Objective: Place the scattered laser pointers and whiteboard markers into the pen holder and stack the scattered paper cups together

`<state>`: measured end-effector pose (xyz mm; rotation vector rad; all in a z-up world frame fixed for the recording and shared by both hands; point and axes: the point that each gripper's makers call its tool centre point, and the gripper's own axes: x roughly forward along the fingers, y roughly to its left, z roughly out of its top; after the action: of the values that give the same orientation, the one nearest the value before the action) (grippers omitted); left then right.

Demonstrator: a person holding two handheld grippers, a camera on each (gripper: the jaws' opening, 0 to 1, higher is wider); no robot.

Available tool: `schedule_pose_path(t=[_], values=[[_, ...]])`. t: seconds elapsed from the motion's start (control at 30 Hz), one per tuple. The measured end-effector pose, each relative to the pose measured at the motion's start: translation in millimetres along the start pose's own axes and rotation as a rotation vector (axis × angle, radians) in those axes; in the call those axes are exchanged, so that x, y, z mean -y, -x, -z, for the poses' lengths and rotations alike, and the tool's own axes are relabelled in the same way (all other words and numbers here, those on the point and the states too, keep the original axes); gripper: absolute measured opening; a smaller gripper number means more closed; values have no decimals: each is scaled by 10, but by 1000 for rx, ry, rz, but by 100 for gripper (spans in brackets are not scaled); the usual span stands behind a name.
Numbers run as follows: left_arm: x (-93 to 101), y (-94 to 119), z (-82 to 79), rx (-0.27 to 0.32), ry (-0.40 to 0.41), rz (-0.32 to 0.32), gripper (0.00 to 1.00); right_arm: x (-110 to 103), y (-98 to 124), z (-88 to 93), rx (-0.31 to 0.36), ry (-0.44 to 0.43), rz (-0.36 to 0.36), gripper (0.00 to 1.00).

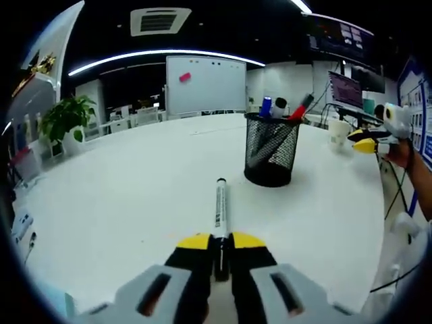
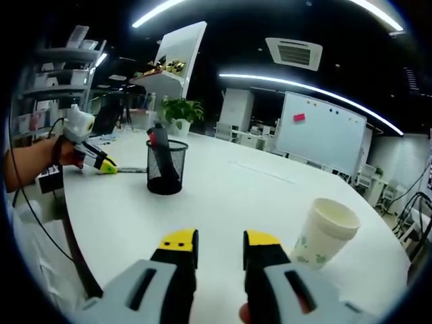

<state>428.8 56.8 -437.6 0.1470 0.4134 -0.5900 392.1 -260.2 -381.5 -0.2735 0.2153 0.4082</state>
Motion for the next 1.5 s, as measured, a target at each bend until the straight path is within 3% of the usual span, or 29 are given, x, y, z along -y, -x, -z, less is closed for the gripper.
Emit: schedule_pose_path(t=[1.5], values=[[40,89,-492,148,-51,2,11,7,24,39,-5,-3,3,27]])
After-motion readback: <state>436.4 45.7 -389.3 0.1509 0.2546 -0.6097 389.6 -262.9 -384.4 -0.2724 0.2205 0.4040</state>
